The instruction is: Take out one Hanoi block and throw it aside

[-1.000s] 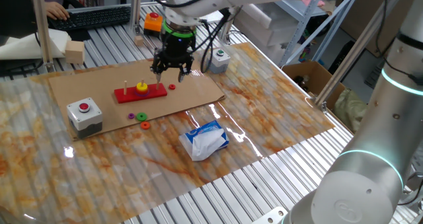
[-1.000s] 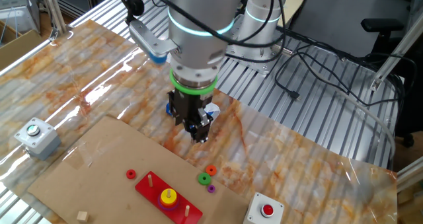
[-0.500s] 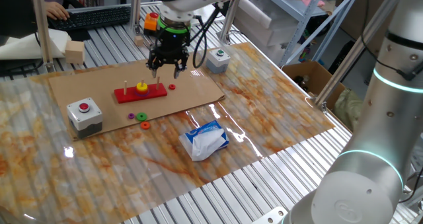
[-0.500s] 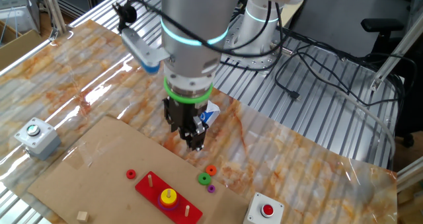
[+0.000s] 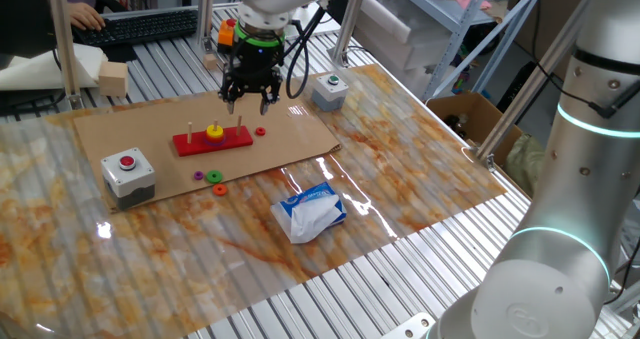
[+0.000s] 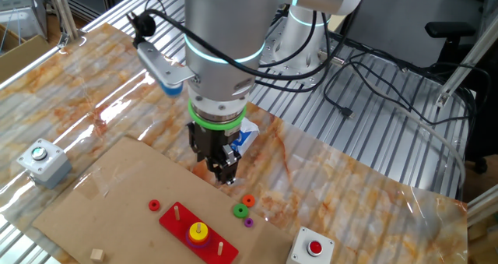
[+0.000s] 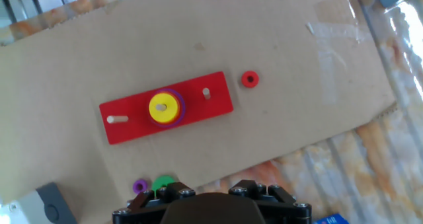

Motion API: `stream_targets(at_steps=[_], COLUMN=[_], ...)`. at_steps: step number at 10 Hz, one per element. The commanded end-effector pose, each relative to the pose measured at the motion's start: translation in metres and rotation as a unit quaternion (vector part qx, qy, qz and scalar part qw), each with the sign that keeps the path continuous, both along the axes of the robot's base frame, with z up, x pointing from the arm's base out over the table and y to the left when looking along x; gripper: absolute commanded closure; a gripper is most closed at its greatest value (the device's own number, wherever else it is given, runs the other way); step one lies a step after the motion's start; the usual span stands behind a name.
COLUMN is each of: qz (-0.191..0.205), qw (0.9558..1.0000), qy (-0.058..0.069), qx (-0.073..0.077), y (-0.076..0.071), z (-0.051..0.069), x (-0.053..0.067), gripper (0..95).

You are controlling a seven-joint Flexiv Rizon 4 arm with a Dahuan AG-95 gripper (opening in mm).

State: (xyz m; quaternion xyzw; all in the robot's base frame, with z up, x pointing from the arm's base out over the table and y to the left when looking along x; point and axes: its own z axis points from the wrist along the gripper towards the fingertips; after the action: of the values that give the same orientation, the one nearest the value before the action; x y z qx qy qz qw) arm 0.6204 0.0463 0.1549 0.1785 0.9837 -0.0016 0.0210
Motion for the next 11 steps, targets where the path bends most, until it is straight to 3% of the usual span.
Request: stream_targets(at_steps=[1,11], qz=[-0.003,-0.01], qw=[1.0,0.9999], qy=[0.0,0.004], qx=[0.0,0.002], y=[0.0,0.0], z=[0.0003,0.0003], x=[-0.0005,-0.0005], gripper=[38.0,38.0])
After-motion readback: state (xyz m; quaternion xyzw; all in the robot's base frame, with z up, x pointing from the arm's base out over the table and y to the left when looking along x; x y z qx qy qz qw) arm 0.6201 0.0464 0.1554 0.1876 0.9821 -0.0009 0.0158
